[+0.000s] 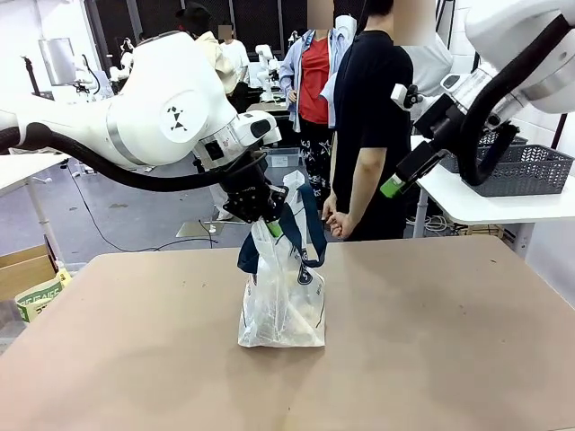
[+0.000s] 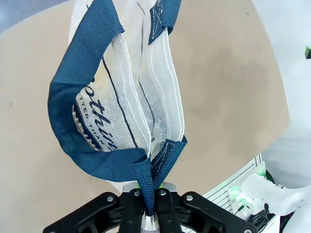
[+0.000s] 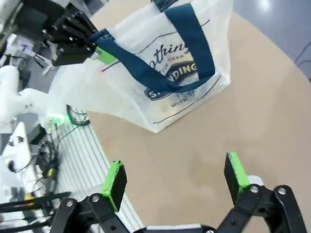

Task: Transfer purchased items from the store into the shopping bag.
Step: Move the Reusable shopping bag to the right side of the table.

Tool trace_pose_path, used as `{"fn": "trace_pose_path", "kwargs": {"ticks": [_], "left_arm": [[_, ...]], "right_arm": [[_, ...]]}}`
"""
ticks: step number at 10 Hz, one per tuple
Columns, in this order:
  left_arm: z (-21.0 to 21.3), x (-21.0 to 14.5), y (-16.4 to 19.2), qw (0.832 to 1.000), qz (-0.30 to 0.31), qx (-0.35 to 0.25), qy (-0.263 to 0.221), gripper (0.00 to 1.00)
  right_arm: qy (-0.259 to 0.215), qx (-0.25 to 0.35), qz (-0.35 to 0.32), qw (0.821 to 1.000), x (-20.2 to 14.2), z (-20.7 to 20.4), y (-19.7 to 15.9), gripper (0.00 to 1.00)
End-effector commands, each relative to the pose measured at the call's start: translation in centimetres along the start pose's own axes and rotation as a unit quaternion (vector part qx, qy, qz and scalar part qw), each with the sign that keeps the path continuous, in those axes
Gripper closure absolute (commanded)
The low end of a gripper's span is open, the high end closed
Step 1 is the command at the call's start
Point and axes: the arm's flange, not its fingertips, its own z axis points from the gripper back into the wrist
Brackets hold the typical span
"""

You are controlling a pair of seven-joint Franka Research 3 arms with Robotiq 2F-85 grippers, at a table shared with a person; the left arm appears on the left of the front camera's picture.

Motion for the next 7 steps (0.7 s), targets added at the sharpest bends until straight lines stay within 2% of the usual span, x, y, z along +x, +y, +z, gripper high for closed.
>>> {"fn": "trace_pose_path", "kwargs": {"ticks": [1,2,7], "left_arm": [[0.1,0.0,0.0,1.0,0.001,-0.001,-0.001,1.0],[0.1,0.0,0.0,1.0,0.001,-0.001,-0.001,1.0],[0.1,0.0,0.0,1.0,0.001,-0.001,-0.001,1.0]], "right_arm": [[-0.028,-0.062,-0.004,0.998,-0.4,-1.6,0.7,0.0],[0.0,0.0,0.0,1.0,0.0,0.0,0.0,0.0],[0.0,0.0,0.0,1.0,0.0,0.0,0.0,0.0]]}}
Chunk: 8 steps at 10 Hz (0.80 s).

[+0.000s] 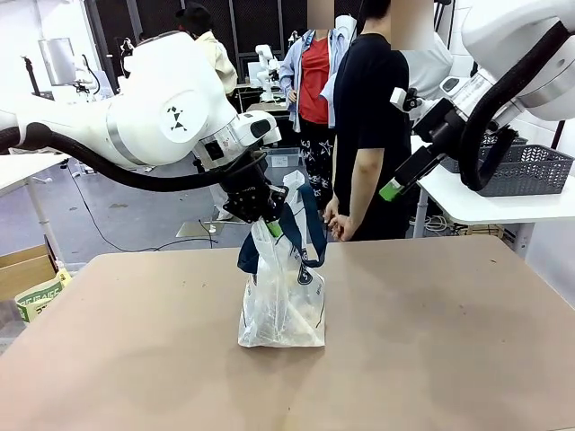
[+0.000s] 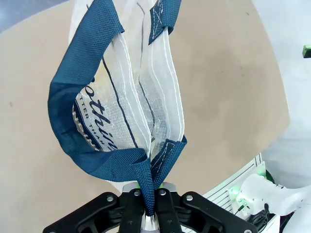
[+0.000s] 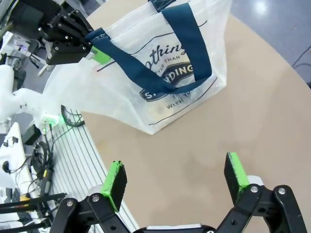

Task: Transfer purchased items from the store into the shopping bag.
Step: Move the Reusable shopping bag to the right side of the table.

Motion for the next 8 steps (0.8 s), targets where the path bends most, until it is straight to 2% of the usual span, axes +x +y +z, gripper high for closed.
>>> {"fn": "trace_pose_path", "kwargs": {"ticks": [1,3,8], "left_arm": [[0.0,0.0,0.0,1.0,0.0,0.0,0.0,1.0],[0.7,2.6,0.3,0.997,-0.014,0.033,0.073,1.0],[5.6,7.3,3.0,0.994,-0.029,0.088,0.054,1.0]], "right_arm": [[0.001,0.007,-0.003,1.0,0.1,0.3,-0.2,0.0],[0.001,0.007,-0.003,1.0,0.1,0.3,-0.2,0.0],[0.001,0.007,-0.003,1.0,0.1,0.3,-0.2,0.0]]}}
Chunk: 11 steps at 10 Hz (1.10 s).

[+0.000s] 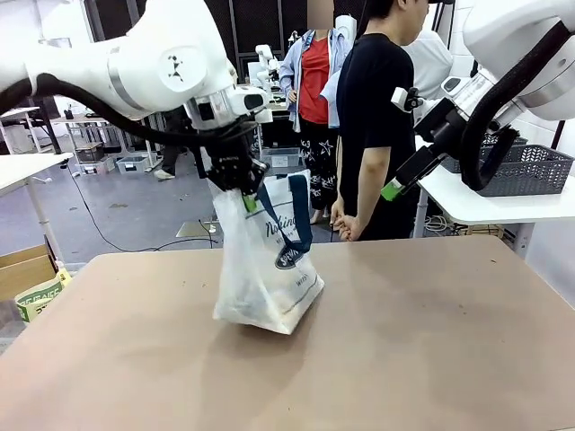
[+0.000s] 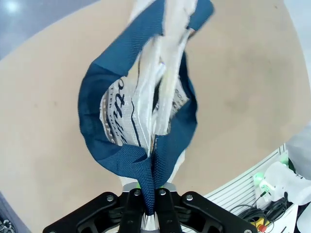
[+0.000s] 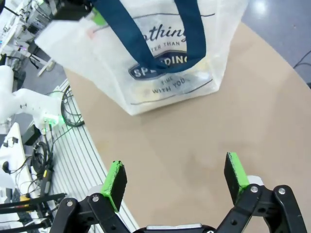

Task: Transfer purchased items from the store into the shopping bag.
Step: Move the Reusable shopping bag to the right side of the table.

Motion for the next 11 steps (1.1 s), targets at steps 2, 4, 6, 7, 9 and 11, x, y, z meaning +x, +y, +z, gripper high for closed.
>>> {"fn": "trace_pose_path", "kwargs": {"ticks": [2,4,6,7,9,11], "left_arm": [[4.9,2.2,2.3,0.998,-0.009,0.059,-0.023,1.0],[7.5,1.7,4.7,0.995,0.002,0.087,-0.04,1.0],[9.5,0.2,7.3,0.992,0.013,0.111,-0.05,1.0],[10.4,-1.1,9.1,0.989,0.027,0.13,-0.062,1.0],[12.9,-4.3,11.6,0.983,0.044,0.155,-0.087,1.0],[14.6,-7.4,14.3,0.975,0.065,0.178,-0.116,1.0]], "right_arm": [[0.001,0.007,-0.002,1.0,0.2,0.2,-0.1,0.0],[0.001,0.007,-0.002,1.0,0.2,0.2,-0.1,0.0],[0.001,0.007,-0.002,1.0,0.2,0.2,-0.1,0.0],[0.001,0.007,-0.002,1.0,0.2,0.2,-0.1,0.0],[0.001,0.007,-0.002,1.0,0.2,0.2,-0.1,0.0],[0.001,0.007,-0.002,1.0,0.2,0.2,-0.1,0.0]]}}
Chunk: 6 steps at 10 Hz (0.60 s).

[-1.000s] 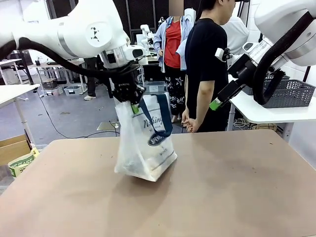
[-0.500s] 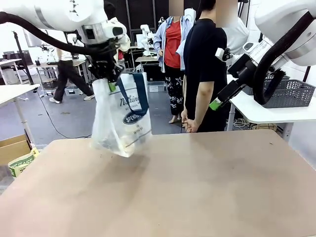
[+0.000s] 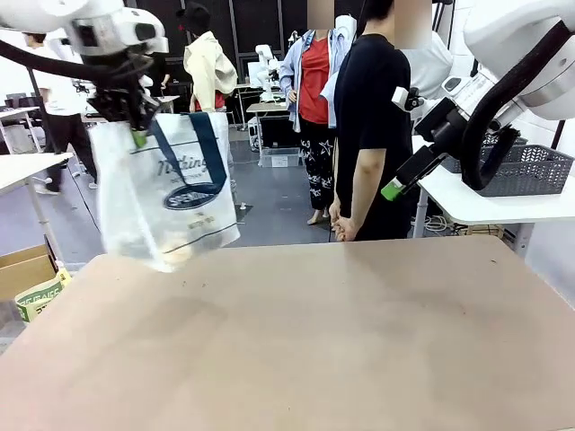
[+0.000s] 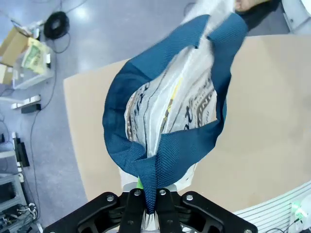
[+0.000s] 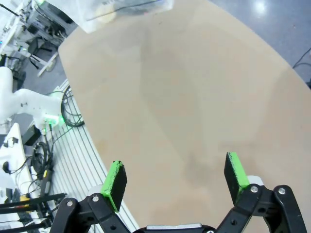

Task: Transfer purchased items from the store into the shopping bag.
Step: Move the Reusable shopping bag to the right side of the table.

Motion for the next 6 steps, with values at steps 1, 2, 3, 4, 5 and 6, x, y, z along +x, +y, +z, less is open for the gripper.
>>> {"fn": "trace_pose_path", "kwargs": {"ticks": [1,2,3,4,5,6], "left_arm": [[0.3,-3.4,3.0,0.999,0.016,0.033,-0.039,1.0],[0.1,-4.7,4.6,0.998,0.028,0.037,-0.039,1.0],[-0.2,-5.9,6.0,0.998,0.041,0.04,-0.036,1.0],[-1.3,-7.0,7.6,0.996,0.063,0.049,-0.04,1.0],[-1.7,-7.9,8.7,0.994,0.079,0.058,-0.05,1.0],[-2.1,-8.8,9.6,0.991,0.097,0.074,-0.057,1.0]], "right_arm": [[0.001,0.008,-0.001,1.0,0.2,0.1,0.0,0.0],[0.001,0.008,-0.001,1.0,0.2,0.1,0.0,0.0],[0.001,0.008,-0.001,1.0,0.2,0.1,0.0,0.0],[0.001,0.008,-0.001,1.0,0.2,0.1,0.0,0.0],[0.001,0.008,-0.001,1.0,0.2,0.1,0.0,0.0],[0.001,0.008,-0.001,1.0,0.2,0.1,0.0,0.0]]}}
